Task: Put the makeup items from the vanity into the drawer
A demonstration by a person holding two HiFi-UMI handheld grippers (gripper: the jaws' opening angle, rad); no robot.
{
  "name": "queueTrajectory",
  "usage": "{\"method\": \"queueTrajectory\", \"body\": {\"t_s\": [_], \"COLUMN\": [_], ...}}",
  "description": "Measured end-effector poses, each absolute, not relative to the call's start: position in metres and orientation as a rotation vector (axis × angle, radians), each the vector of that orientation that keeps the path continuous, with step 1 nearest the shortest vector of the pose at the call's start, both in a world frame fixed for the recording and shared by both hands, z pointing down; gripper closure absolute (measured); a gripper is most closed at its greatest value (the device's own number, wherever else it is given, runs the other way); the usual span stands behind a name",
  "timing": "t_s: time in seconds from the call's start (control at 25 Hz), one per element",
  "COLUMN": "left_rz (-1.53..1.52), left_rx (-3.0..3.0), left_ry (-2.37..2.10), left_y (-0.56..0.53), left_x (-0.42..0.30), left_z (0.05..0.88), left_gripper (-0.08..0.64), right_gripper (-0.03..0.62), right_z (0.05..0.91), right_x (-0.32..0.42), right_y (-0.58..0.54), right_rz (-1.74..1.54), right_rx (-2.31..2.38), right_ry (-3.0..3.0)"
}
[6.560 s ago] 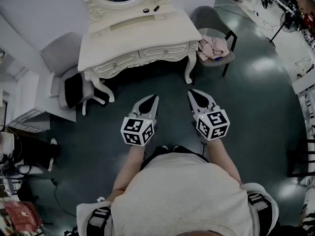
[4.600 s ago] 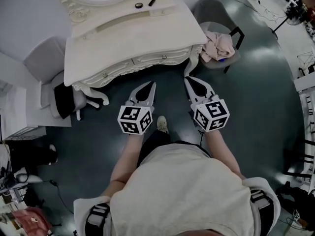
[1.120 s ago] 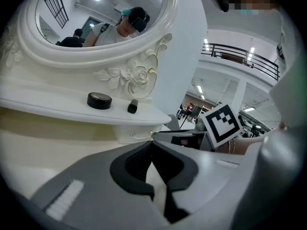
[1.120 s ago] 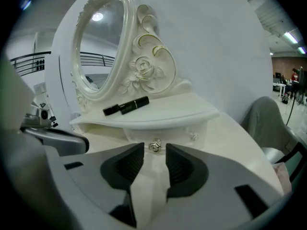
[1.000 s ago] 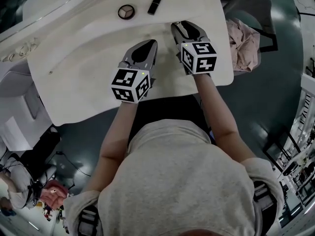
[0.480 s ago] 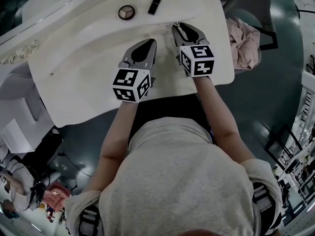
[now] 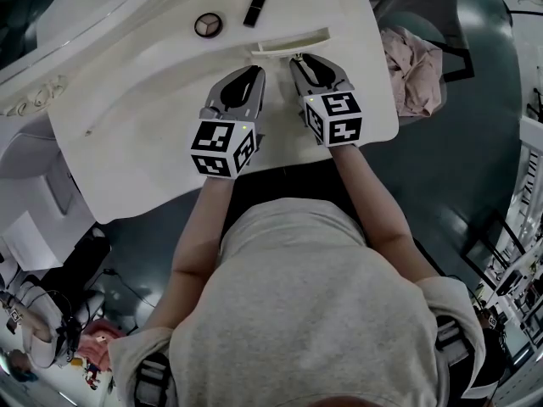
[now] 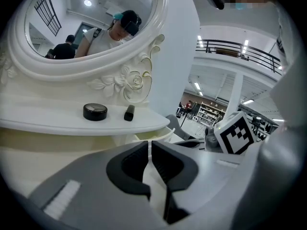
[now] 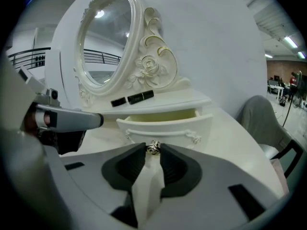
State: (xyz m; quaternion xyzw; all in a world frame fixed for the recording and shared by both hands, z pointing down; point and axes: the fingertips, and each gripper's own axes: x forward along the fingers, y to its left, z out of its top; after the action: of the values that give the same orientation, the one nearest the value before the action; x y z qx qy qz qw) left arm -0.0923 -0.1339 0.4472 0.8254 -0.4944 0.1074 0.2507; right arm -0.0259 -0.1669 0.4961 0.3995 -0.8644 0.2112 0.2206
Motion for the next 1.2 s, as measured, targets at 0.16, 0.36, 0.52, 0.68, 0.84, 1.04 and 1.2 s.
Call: {"method": "queueTrajectory", "body": {"t_s": [0.16,0.36,0.52,0.68,0.84,1.04,1.2], "left_rz": [0.310,0.391,0.446,0.450,0.467,0.574,0.639], "left_rx": [2.269,2.345,2.383,2.379,2.374,2.338,2.284], "left_ry": [-1.375,-1.420,-1.460,-1.547,-1.534,-1.532,-1.566], "left_y": [-0.137,-0.146,-0.162,-0.187,-0.204,-0.217,-0.226], "left_x": [-0.092,-0.092,-0.096,-0.106,-0.104,-0.103,-0.106], "left_z": [0.440,0.426,0.415,0.405,0.406,0.418,0.422], "left_gripper": [0.551,0.543,0.473,0.451,0.436,0.429,0.428], "right_gripper": [0.489,0.489,0.489,0.489,0.488,0.488,0.488], "right_z": [0.498,0.498,0.497,0.497,0.497,0.498,0.497], "right_x": [-0.022,-0.020,-0.019,-0.018,-0.018,-0.018,-0.018], "right_y": [-0.159,-0.153,-0.150,-0.148,-0.148,-0.149,-0.149], "right_rz": [0.592,0.591,0.592,0.606,0.627,0.640,0.649], "right_rx": [1.101,1.091,1.088,1.090,1.097,1.104,1.100], "right_ry": [-2.392,-2.396,-2.399,-2.409,-2.418,-2.424,-2.427]}}
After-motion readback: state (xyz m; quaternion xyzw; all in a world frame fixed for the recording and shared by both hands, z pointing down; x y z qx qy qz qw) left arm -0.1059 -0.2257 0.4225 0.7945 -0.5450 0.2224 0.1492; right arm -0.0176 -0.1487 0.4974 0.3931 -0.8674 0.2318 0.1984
